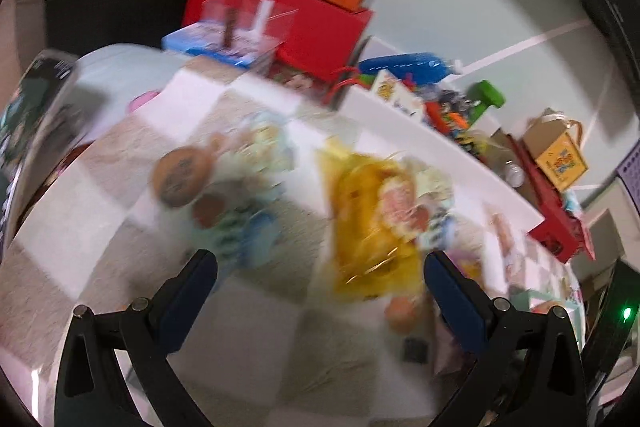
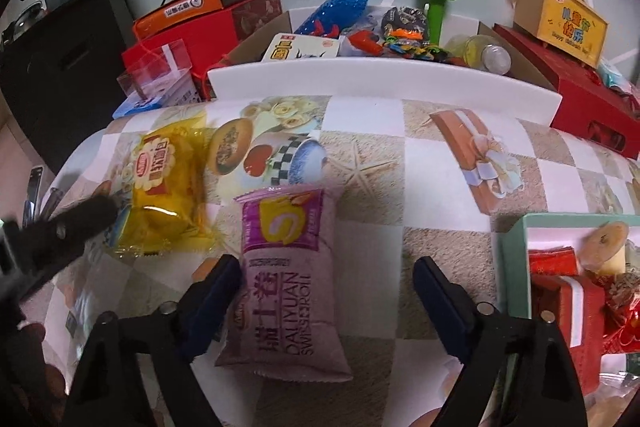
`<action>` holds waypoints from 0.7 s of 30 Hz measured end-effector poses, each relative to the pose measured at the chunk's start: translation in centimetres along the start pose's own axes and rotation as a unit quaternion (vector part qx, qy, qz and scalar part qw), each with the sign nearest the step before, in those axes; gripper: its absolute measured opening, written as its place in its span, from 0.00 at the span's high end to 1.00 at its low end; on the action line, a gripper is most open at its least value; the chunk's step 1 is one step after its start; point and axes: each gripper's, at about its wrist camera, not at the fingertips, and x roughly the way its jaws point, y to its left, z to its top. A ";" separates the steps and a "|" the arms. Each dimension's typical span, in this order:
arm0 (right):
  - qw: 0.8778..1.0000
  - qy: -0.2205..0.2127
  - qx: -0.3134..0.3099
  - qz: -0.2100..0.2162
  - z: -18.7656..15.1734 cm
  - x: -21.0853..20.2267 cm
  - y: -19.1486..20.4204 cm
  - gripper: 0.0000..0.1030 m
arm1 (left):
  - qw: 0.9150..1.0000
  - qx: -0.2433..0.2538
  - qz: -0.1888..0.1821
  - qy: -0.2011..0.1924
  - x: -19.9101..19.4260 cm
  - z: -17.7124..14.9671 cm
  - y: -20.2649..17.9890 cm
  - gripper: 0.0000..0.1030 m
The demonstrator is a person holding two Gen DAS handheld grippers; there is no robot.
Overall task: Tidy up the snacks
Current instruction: 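Grasp the yellow bread bag with the left tool while the right tool grasps the pink Swiss roll pack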
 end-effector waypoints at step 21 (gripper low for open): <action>0.999 -0.011 0.026 0.021 0.1 -0.4 -1.3 0.58 | 0.999 0.046 0.000 0.019 3.4 1.7 -3.6 0.59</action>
